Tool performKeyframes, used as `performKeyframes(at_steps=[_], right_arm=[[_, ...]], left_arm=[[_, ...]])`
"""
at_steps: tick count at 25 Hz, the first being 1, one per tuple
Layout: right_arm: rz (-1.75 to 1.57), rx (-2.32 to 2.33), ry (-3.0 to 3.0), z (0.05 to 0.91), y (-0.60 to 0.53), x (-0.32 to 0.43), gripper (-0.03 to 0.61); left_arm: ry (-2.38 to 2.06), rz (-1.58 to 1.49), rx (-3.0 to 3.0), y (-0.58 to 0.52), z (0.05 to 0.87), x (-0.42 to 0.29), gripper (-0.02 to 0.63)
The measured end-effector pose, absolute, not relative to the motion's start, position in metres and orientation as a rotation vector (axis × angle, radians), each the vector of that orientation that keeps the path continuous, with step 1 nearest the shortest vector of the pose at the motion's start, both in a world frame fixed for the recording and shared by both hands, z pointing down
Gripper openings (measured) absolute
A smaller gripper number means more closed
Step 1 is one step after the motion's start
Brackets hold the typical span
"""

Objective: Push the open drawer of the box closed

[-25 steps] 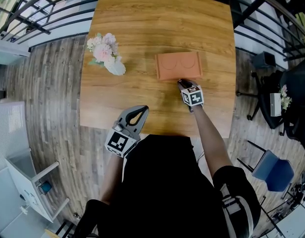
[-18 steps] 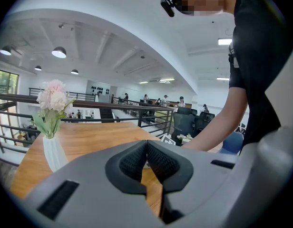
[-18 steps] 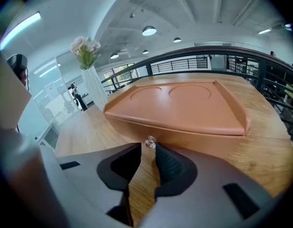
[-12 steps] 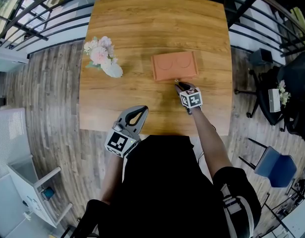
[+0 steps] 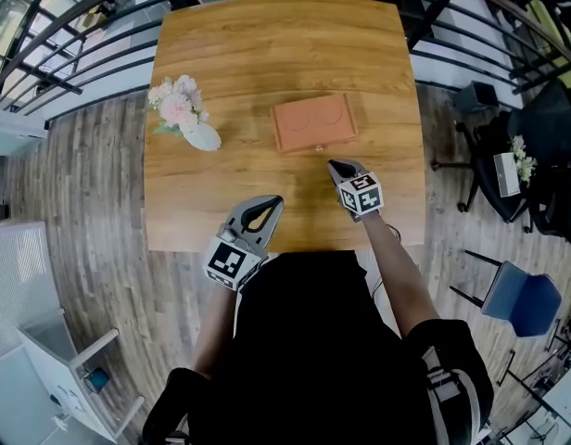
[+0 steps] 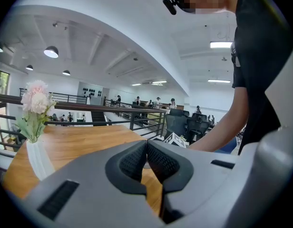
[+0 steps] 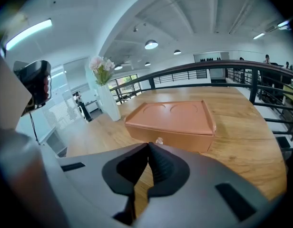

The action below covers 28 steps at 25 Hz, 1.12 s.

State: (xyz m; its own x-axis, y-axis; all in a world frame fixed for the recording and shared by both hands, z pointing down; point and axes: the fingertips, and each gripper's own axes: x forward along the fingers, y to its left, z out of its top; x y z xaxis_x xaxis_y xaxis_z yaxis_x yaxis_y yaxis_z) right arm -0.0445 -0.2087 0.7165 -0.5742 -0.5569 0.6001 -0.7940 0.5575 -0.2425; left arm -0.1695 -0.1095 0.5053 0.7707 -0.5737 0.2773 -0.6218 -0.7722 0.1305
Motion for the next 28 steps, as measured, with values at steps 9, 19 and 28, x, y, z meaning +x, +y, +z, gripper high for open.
performKeyframes(at_steps=[9,19,28], right_arm=[[0.634,1.128,-2.413,0.661,-0.183,-0.023,0.017],[0.546,1.141,-2.417,0.639,-0.153,-0.002,0.015],[0.515,1.096,-2.548,0.601,-0.141,-0.012,0.015]], left_arm=[[-0.842,0.341,2.792,-0.108,0.498,-0.144,0.023],[-0.803,0.348,2.801,-0.108,0.499,-0.131,0.023],[-0.799,0.376,2.805,-0.105,0.504,-0.129,0.023]])
